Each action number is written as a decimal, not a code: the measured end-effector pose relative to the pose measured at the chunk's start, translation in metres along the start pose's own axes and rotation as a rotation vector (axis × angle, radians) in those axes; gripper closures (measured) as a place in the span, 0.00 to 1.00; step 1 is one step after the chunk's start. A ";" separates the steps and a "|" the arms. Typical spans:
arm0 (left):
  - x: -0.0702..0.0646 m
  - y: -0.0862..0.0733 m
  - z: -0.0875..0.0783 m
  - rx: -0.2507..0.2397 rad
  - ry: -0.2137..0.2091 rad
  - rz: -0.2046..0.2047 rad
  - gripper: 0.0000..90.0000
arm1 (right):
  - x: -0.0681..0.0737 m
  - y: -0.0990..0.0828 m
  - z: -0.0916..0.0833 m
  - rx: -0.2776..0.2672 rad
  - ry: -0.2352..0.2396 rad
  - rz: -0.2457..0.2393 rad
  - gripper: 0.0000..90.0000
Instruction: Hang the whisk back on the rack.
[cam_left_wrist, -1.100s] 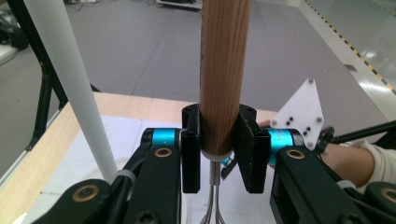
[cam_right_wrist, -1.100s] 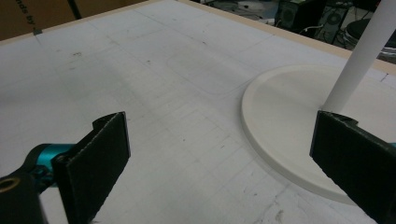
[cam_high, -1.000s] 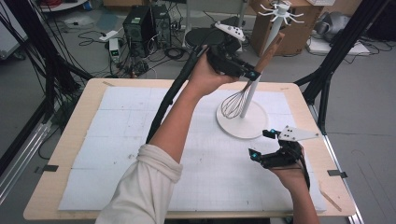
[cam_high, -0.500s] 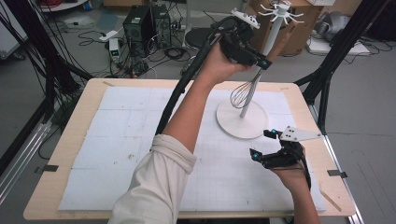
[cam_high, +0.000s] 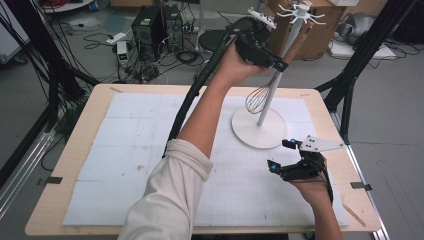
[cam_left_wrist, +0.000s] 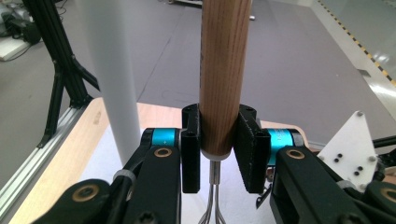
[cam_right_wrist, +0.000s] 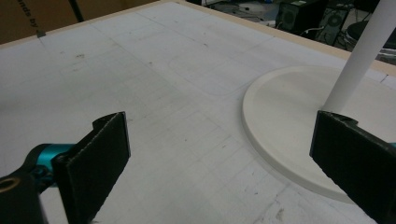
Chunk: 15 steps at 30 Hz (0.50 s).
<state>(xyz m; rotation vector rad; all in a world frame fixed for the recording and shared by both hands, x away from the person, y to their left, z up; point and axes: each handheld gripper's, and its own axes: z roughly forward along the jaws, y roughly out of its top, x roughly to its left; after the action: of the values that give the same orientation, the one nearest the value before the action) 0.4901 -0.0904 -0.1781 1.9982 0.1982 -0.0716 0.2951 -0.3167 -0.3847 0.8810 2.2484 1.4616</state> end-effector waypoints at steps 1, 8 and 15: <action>0.001 0.000 0.000 -0.003 0.001 0.001 0.82 | 0.000 0.000 0.000 0.002 0.001 0.000 0.05; 0.004 -0.002 0.002 -0.005 0.024 -0.007 0.77 | 0.000 0.000 0.001 0.004 0.001 -0.001 0.05; 0.001 -0.010 0.002 0.020 0.078 -0.019 0.53 | 0.001 0.000 0.000 0.000 0.001 -0.004 0.05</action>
<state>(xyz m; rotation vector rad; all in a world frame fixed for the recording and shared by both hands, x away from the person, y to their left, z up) 0.4897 -0.0876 -0.1879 2.0212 0.2675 -0.0085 0.2943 -0.3166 -0.3846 0.8760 2.2499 1.4603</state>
